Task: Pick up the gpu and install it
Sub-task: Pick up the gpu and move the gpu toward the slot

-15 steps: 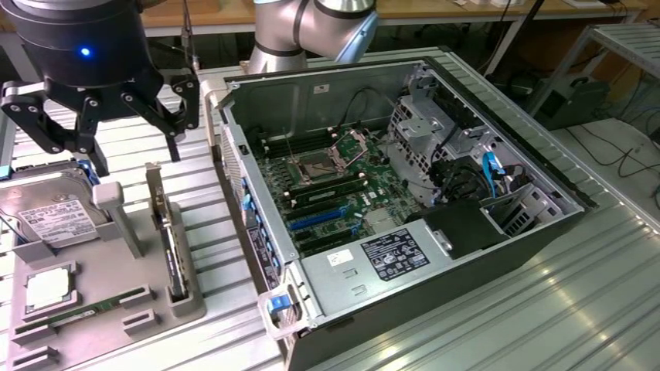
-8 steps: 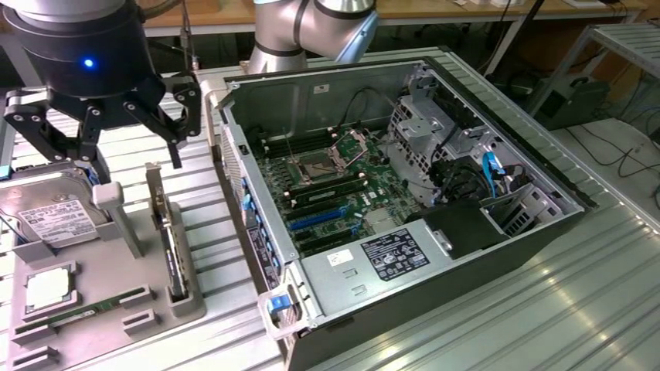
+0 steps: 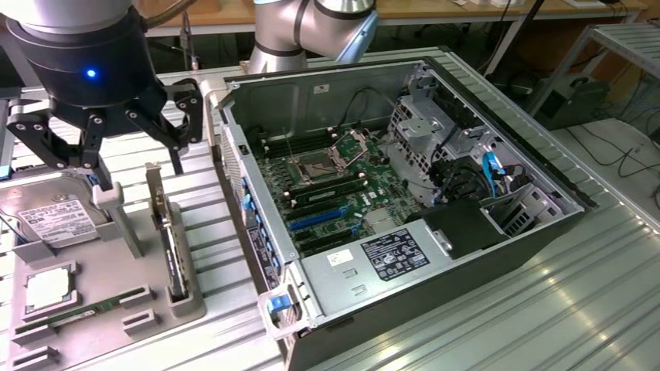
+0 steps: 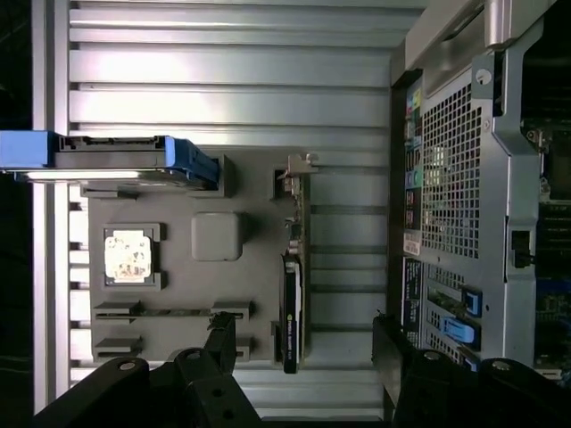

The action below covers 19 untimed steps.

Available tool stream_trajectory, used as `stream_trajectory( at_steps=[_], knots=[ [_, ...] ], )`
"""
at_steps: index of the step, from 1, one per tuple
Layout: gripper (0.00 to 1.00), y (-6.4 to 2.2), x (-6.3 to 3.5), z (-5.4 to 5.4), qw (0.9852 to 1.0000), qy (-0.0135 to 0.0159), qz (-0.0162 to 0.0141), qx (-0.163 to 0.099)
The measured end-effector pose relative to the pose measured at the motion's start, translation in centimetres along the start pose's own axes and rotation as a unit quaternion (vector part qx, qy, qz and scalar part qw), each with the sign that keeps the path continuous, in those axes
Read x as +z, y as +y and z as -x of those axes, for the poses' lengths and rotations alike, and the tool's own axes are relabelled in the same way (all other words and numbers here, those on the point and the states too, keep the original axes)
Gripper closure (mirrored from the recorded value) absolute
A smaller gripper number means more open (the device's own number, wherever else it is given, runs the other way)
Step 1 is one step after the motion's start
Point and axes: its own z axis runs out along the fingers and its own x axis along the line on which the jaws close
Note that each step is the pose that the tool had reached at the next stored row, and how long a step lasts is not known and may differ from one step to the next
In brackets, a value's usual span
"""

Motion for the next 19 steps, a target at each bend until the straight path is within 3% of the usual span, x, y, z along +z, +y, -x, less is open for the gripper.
stream_trajectory(
  at_steps=[19],
  knots=[
    [0.27, -0.13, 2.12, 0.0, 1.0, 0.0011, 0.0, -0.003]
  ],
)
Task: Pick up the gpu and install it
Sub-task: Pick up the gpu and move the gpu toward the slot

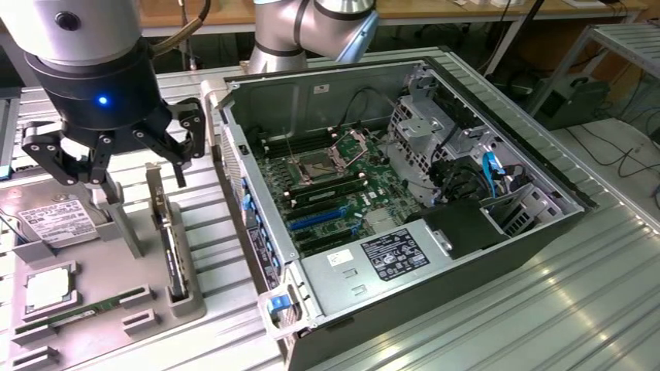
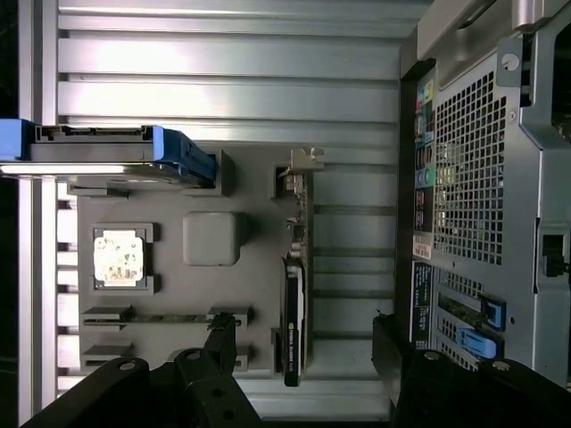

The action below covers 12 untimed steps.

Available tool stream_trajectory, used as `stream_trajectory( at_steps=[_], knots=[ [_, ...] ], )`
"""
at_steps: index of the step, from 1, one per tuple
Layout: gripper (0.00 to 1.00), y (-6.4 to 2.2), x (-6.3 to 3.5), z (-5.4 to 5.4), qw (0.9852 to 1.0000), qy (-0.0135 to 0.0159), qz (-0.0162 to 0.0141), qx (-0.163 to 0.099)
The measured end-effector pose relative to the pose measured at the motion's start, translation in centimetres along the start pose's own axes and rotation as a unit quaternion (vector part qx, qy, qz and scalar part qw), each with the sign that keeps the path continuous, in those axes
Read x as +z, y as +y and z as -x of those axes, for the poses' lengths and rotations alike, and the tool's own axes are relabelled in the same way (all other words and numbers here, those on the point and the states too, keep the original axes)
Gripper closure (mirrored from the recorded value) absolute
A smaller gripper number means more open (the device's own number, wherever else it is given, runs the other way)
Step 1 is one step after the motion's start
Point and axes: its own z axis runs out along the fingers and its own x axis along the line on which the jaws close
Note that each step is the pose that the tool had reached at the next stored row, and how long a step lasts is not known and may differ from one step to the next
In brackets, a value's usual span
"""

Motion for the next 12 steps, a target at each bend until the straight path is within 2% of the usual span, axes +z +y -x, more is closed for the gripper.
stream_trajectory(
  at_steps=[12],
  knots=[
    [0.27, -0.12, 1.2, 0.0, 1.0, 0.0006, 0.0, -0.001]
  ],
)
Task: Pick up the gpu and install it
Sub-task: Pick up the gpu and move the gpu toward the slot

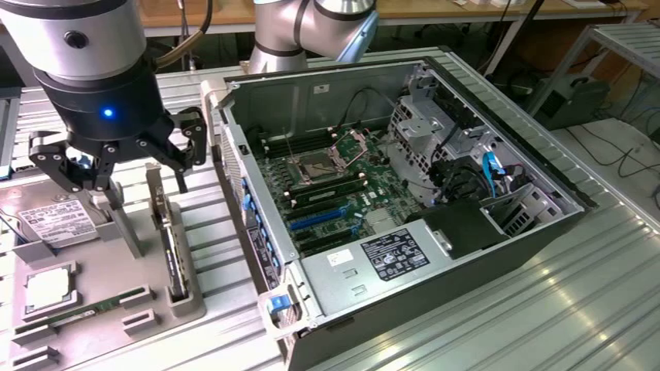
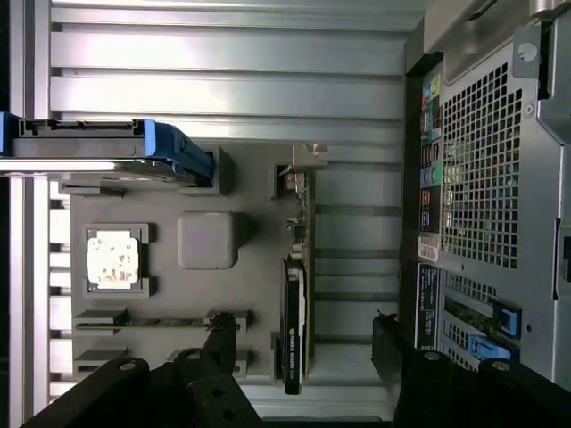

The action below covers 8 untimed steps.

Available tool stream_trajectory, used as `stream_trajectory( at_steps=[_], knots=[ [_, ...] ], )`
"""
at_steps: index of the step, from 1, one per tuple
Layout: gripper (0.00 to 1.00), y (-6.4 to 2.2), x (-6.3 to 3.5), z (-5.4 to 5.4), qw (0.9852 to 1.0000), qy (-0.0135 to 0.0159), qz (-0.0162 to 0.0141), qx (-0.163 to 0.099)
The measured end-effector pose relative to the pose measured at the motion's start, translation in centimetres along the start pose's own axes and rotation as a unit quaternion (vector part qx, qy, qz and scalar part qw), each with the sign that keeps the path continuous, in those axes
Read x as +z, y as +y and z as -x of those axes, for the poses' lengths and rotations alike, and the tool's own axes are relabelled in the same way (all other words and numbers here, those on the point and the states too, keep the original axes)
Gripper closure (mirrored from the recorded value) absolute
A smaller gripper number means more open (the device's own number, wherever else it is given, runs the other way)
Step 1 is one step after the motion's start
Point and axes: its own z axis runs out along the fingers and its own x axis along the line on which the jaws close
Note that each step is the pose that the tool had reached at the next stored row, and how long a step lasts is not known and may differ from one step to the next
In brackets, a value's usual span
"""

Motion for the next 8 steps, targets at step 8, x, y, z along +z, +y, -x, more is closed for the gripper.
stream_trajectory(
  at_steps=[8],
  knots=[
    [0.27, -0.28, 1.03, -0.02, 1.0, 0.0006, 0.0, 0.0]
  ],
)
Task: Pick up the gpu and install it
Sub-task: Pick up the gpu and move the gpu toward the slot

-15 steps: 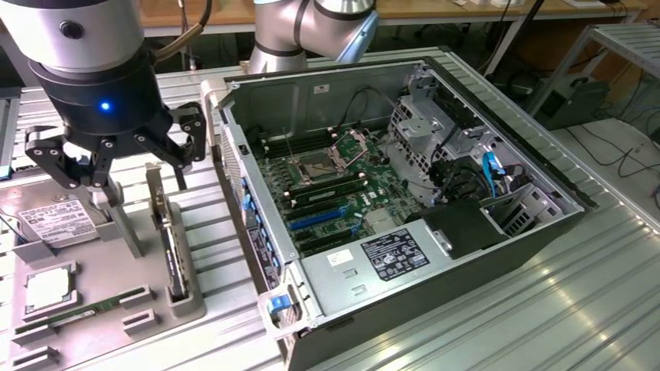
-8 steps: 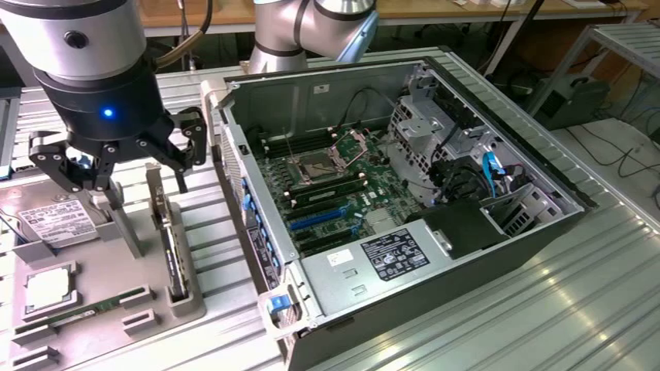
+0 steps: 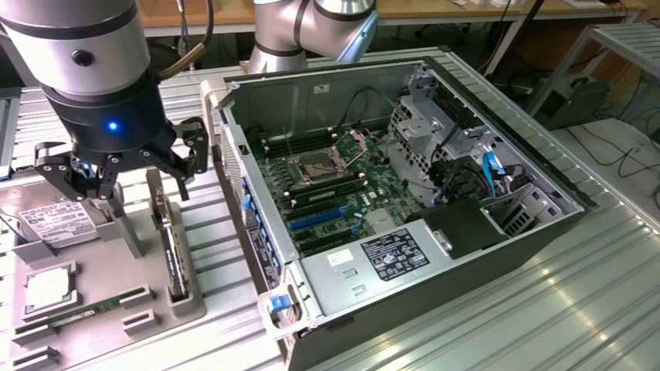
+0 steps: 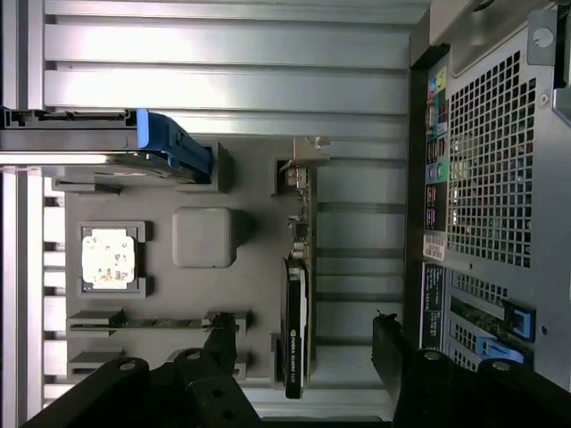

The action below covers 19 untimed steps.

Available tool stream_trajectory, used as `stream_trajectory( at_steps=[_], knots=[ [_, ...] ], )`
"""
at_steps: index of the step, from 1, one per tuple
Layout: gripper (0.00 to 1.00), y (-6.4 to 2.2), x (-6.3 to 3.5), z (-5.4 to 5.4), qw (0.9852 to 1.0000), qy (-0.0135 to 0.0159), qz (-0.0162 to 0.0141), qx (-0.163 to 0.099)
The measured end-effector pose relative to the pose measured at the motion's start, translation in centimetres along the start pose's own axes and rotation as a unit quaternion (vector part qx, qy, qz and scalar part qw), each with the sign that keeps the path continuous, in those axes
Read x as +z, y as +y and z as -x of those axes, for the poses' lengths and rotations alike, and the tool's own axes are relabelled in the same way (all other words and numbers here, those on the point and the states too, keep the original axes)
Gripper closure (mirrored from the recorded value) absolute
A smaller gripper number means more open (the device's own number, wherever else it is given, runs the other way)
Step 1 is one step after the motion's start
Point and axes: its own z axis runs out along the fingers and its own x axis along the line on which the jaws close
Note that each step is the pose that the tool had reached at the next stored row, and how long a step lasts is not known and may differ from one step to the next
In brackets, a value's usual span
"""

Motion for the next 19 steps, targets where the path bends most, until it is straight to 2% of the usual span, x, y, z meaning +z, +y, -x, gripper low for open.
stream_trajectory(
  at_steps=[9, 13, 19],
  knots=[
    [0.27, -0.42, 1.71, 0.0, 1.0, 0.0002, 0.0, 0.0],
    [0.27, -1.28, 2.69, 0.0, 1.0, 0.0002, 0.0001, -0.001],
    [0.27, -1.26, 3.93, -0.1, 1.0, 0.0004, 0.0, 0.0]
  ],
)
